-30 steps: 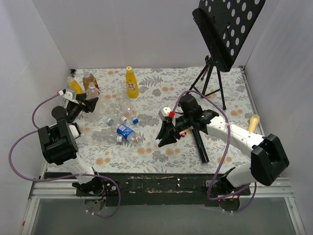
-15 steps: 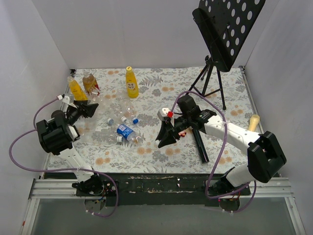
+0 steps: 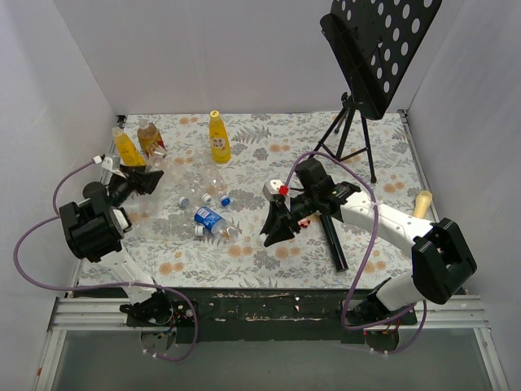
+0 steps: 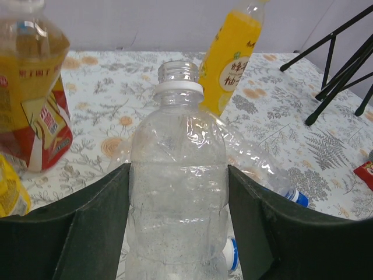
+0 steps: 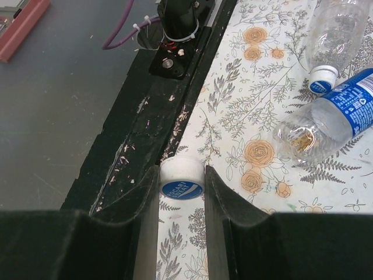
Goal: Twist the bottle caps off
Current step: Pick up the plastic bottle at the center of the board, then place the bottle cap at the center of the board, then place the plastic bottle at the center of the board.
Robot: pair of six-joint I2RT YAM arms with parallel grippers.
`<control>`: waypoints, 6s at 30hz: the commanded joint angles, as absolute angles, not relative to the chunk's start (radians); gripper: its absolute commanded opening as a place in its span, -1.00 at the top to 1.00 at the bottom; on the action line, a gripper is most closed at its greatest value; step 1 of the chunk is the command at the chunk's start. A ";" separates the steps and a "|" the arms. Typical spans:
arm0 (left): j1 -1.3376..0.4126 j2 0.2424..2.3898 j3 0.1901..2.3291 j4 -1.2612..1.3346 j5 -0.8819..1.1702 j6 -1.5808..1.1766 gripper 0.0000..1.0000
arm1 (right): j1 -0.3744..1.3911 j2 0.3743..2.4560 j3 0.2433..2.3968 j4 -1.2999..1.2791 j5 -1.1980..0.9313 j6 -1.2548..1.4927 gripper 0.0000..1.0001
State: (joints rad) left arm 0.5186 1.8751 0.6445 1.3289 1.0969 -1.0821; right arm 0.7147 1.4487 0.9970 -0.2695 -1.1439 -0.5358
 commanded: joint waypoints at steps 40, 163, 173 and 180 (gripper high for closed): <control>0.207 0.778 0.457 0.707 0.994 -0.925 0.99 | 0.574 2.401 2.128 -0.545 -0.100 -0.684 -0.12; 0.017 0.523 0.459 0.074 0.709 -0.779 -0.96 | 0.492 2.059 2.164 -0.853 -0.253 -0.469 -0.19; 0.018 0.525 0.456 0.074 0.713 -0.781 -0.96 | 0.492 2.045 2.186 -0.844 -0.229 -0.468 -0.40; 0.018 0.525 0.457 0.075 0.716 -0.782 -0.96 | 0.491 2.033 2.200 -0.836 -0.198 -0.468 -0.57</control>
